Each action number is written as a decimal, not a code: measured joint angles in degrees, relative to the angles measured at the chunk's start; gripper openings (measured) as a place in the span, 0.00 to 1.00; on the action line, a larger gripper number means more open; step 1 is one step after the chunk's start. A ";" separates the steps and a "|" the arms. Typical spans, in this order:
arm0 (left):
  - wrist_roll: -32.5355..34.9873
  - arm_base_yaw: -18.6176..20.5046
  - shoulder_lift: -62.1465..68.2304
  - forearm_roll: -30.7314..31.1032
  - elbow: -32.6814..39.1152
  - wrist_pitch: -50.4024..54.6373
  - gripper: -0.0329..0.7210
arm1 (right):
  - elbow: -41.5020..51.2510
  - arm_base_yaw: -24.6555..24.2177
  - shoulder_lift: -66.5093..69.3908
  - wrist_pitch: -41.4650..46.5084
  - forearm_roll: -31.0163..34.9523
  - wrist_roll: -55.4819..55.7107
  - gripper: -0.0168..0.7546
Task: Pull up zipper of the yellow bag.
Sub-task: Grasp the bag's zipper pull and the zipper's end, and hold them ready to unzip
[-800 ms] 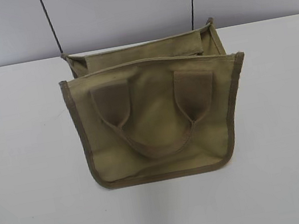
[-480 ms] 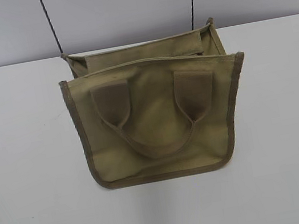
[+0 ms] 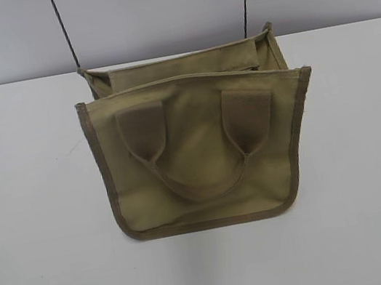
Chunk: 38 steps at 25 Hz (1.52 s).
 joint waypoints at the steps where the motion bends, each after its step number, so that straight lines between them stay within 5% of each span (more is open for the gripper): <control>1: 0.00 0.00 0.00 0.00 0.00 0.00 0.36 | 0.00 0.00 0.00 0.00 0.00 0.00 0.75; 11: 0.00 0.00 0.00 0.00 -0.88 -2.83 0.39 | 0.00 0.00 0.00 0.00 0.00 0.00 0.75; 18: 0.00 0.00 3.29 -0.05 0.38 -29.58 0.52 | 0.00 0.00 0.00 0.00 0.00 0.00 0.75; 28: 0.00 0.00 29.58 -0.28 14.47 -73.49 0.55 | 0.00 0.00 0.00 0.00 0.00 0.00 0.75; 33: -3.17 0.00 51.55 5.51 14.90 -88.67 0.55 | 0.00 0.00 0.00 0.00 0.00 0.00 0.75; 38: -16.79 0.00 68.54 20.78 14.95 -102.08 0.55 | 0.00 0.00 0.00 0.00 0.05 0.00 0.75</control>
